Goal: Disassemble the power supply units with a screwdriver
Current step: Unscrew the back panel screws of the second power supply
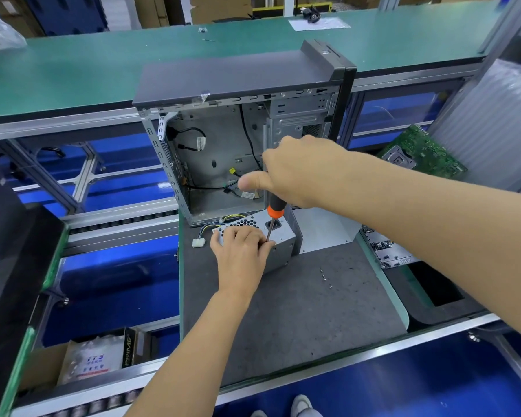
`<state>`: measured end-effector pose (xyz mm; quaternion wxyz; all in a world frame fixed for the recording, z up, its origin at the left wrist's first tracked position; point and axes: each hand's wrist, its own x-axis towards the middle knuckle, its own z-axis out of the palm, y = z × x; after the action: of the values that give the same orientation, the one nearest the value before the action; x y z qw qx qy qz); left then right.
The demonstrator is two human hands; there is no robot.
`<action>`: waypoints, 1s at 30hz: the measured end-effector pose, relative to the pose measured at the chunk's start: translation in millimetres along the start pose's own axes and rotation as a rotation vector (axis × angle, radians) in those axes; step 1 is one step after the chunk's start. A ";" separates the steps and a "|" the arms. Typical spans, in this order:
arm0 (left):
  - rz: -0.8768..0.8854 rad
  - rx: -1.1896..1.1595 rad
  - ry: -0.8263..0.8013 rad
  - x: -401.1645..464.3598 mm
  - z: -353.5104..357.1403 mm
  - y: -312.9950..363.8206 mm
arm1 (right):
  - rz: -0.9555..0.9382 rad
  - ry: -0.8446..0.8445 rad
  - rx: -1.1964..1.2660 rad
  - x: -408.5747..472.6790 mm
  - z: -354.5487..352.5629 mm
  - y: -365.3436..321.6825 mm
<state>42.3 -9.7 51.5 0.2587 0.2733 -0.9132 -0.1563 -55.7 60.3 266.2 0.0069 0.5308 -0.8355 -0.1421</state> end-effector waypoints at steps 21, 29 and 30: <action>0.102 -0.091 0.099 -2.9 3.7 -13.0 | -0.087 -0.088 0.291 6.4 4.6 13.7; 0.059 -0.101 0.052 -1.7 2.6 -9.4 | -0.044 0.012 0.069 5.4 5.8 5.0; 0.050 -0.099 0.041 -1.3 2.5 -9.0 | -0.058 0.011 0.087 5.7 5.8 4.6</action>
<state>45.7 -15.8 45.2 0.2944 0.2401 -0.9054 -0.1893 -63.2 58.3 260.9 -0.0156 0.5552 -0.8252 -0.1026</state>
